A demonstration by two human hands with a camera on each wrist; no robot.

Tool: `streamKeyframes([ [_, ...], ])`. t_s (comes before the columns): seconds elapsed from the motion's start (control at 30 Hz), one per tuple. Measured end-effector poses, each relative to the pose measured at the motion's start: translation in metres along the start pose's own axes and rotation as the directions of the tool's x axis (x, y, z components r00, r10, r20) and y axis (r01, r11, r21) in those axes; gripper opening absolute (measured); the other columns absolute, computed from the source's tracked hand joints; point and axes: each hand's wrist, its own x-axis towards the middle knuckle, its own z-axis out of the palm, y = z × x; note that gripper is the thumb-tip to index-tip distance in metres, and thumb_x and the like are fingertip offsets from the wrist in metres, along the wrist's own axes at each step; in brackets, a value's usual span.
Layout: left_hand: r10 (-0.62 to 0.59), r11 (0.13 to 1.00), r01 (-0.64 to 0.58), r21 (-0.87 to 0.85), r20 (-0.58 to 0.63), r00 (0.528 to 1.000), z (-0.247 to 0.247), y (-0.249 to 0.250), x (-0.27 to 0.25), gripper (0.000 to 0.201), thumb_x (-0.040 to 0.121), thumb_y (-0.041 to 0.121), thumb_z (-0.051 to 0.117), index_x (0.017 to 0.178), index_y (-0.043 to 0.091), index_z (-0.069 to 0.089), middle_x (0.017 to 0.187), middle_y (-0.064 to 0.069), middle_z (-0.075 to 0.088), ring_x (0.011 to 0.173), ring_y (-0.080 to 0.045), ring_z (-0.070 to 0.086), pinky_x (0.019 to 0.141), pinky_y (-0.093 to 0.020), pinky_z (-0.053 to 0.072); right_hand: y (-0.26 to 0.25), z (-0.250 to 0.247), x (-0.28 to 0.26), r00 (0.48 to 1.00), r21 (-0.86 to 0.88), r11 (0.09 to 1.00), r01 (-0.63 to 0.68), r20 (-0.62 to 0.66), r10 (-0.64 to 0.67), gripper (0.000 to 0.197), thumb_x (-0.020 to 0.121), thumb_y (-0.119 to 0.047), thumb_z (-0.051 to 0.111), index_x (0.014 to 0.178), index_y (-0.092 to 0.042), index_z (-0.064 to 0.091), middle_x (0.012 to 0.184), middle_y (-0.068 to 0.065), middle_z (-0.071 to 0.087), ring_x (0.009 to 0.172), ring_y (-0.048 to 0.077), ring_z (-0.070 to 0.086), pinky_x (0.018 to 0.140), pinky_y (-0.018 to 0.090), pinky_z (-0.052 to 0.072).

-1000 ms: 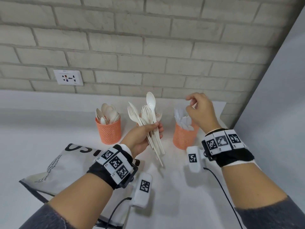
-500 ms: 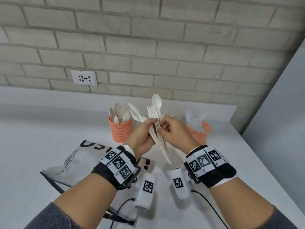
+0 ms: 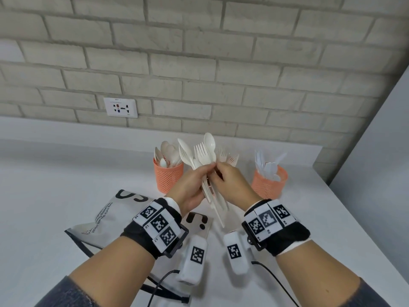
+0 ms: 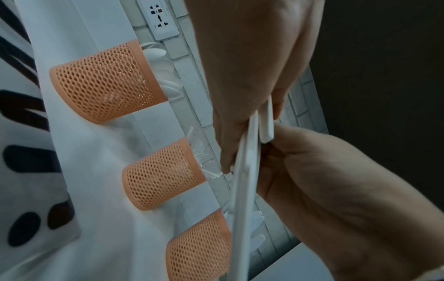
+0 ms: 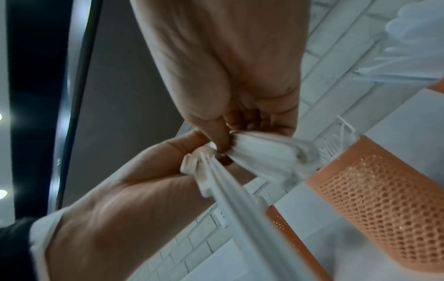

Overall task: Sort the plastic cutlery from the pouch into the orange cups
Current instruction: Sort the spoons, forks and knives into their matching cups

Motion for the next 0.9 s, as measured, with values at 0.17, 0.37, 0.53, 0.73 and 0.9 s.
streamKeyframes([
  [0.17,-0.017,0.999,0.019,0.036,-0.046,0.999,-0.004,-0.001,0.0,0.022,0.097,0.018,0.046,0.087,0.003,0.059,0.071,-0.011,0.052,0.057,-0.017,0.053,0.052,-0.028,0.049,-0.005,0.002,0.002,0.99,0.22,0.967,-0.128,0.081,0.113,0.012,0.099,-0.013,0.032,0.1,-0.007,0.043,0.081,0.007,0.057,0.067,0.019,0.058,0.064,0.032,0.052],
  [0.37,0.077,0.978,-0.018,0.207,-0.284,0.956,-0.018,0.002,0.004,0.015,0.095,0.01,0.051,0.08,0.01,0.05,0.071,-0.005,0.053,0.046,-0.011,0.05,0.041,-0.023,0.043,-0.004,-0.002,0.011,0.969,0.369,0.919,-0.136,-0.144,0.201,0.014,0.095,-0.023,0.042,0.089,-0.013,0.05,0.069,-0.005,0.046,0.059,0.009,0.043,0.057,0.024,0.035],
  [0.53,0.25,0.852,-0.053,0.522,-0.315,0.916,-0.014,-0.003,0.007,0.022,0.096,0.01,0.042,0.081,0.025,0.05,0.056,-0.004,0.05,0.038,-0.015,0.042,0.035,-0.021,0.033,-0.032,0.009,0.008,0.98,0.278,0.956,0.092,-0.194,-0.038,0.013,0.081,-0.022,0.069,0.088,-0.011,0.066,0.072,-0.004,0.065,0.068,0.01,0.063,0.065,0.027,0.053],
  [0.73,0.425,0.76,-0.222,0.611,-0.209,0.881,-0.012,-0.008,0.001,0.024,0.087,0.0,0.053,0.079,0.023,0.05,0.064,0.007,0.054,0.055,-0.004,0.053,0.048,-0.016,0.039,-0.031,0.025,0.023,0.964,0.128,0.99,0.062,-0.265,-0.026,0.017,0.078,-0.018,0.07,0.07,-0.005,0.063,0.066,0.01,0.065,0.061,0.019,0.056,0.058,0.027,0.043],
  [0.9,0.285,0.865,-0.172,0.472,-0.179,0.942,-0.022,-0.008,-0.003,0.043,0.079,-0.004,0.063,0.112,0.016,0.044,0.073,0.003,0.052,0.053,-0.007,0.045,0.045,-0.016,0.038,-0.031,0.026,0.036,0.97,0.299,0.954,-0.007,-0.23,0.079,0.017,0.088,-0.015,0.052,0.098,-0.002,0.059,0.081,0.014,0.063,0.071,0.019,0.058,0.066,0.034,0.048],
])
